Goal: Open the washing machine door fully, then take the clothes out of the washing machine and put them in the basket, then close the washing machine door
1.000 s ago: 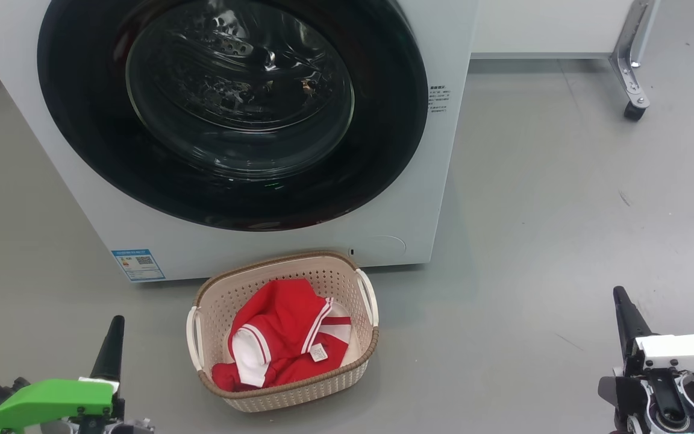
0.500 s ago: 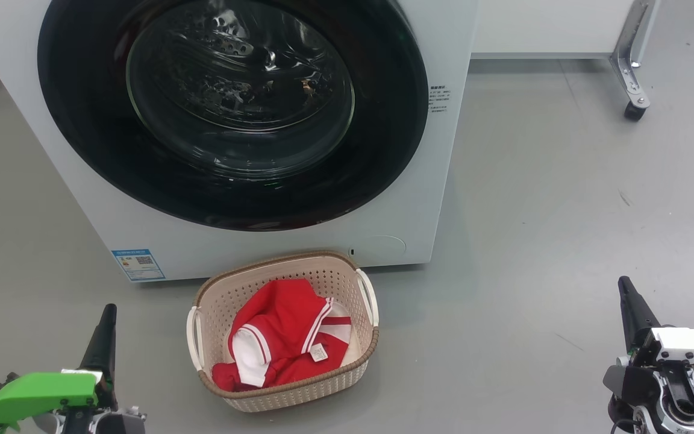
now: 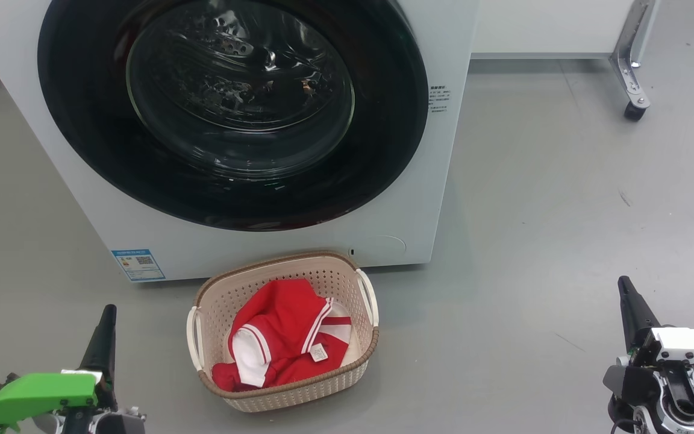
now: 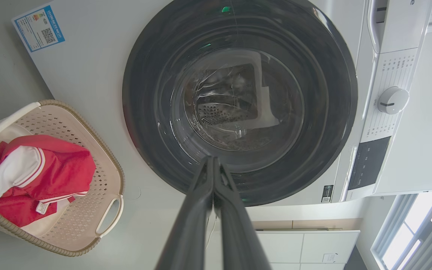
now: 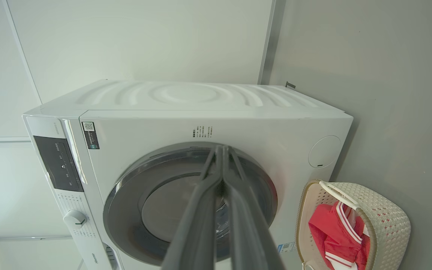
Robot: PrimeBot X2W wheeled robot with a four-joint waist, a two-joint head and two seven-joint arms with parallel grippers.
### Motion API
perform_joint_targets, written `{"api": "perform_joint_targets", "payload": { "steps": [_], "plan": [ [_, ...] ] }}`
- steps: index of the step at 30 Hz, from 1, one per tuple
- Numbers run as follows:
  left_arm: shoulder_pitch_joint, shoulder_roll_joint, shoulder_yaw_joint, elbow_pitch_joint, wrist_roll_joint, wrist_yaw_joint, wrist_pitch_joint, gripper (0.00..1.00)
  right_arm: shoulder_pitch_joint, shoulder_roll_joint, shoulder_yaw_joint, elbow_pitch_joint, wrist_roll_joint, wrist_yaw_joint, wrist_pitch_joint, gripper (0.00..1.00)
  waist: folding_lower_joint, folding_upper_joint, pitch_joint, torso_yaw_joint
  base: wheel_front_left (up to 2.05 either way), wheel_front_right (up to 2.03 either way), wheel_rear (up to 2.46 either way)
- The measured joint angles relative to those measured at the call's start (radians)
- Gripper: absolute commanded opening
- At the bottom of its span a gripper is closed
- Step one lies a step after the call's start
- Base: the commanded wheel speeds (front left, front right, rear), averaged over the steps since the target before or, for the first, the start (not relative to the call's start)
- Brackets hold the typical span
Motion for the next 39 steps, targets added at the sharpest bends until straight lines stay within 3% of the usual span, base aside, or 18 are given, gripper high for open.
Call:
{"api": "perform_joint_targets", "payload": {
  "steps": [39],
  "plan": [
    [0.0,0.0,0.001,0.005,0.0,-0.006,0.0,0.0,0.0,0.0,-0.002,0.002,0.0,0.001,0.0,0.0,0.0,0.0,0.0,0.0,0.0,0.0,0.0]
  ]
}}
